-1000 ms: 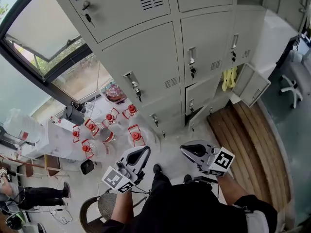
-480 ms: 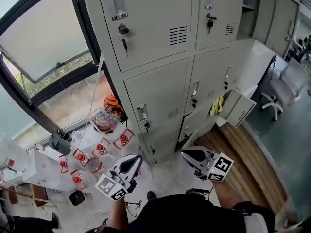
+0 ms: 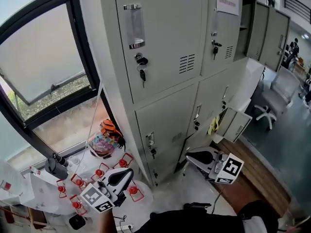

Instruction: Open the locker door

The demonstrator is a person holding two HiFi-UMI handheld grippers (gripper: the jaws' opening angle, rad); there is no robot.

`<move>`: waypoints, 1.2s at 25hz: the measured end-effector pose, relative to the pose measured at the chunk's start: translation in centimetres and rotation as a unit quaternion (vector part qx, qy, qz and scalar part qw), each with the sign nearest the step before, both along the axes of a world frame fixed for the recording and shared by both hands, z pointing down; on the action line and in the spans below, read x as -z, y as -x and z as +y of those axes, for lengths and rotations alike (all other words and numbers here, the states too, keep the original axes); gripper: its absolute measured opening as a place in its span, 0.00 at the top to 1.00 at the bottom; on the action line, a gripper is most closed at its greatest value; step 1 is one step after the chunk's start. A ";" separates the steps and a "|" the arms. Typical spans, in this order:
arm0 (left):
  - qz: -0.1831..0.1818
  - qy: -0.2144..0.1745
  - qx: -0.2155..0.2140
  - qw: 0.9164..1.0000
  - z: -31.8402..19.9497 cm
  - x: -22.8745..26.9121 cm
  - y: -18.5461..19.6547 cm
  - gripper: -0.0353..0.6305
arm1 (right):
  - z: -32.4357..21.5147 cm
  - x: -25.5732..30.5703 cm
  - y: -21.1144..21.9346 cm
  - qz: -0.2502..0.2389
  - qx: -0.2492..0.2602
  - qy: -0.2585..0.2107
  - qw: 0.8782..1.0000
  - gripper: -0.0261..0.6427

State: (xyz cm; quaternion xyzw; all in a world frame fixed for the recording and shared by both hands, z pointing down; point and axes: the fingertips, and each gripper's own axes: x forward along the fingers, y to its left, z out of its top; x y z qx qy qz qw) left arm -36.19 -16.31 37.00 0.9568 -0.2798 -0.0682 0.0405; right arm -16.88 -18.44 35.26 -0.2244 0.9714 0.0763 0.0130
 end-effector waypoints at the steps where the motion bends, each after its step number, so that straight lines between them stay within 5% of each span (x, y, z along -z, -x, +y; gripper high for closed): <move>1: 0.023 -0.001 0.001 1.000 -0.4 1.1 0.1 0.93 | -0.3 1.0 -0.5 0.000 -0.001 -0.017 1.000 0.95; 5: 0.042 -0.032 0.032 0.998 -1.3 5.4 -0.7 0.93 | -2.3 5.4 -3.2 -0.014 0.001 -0.054 0.998 0.95; 14: -0.078 -0.055 0.040 0.995 -0.7 11.6 -2.2 0.93 | -3.4 14.1 -3.9 -0.036 0.051 -0.108 0.992 0.95; 20: -0.080 -0.080 0.057 0.992 -0.5 17.2 -3.0 0.93 | -3.3 19.6 -2.7 -0.047 0.068 -0.128 0.988 0.95; 26: -0.044 -0.099 0.074 0.991 -0.7 23.2 -2.5 0.93 | -3.4 24.4 -0.8 -0.034 0.083 -0.140 0.986 0.95; 30: -0.088 -0.131 0.110 0.981 -1.5 26.1 -1.6 0.93 | -4.0 27.9 0.8 -0.025 0.089 -0.143 0.985 0.94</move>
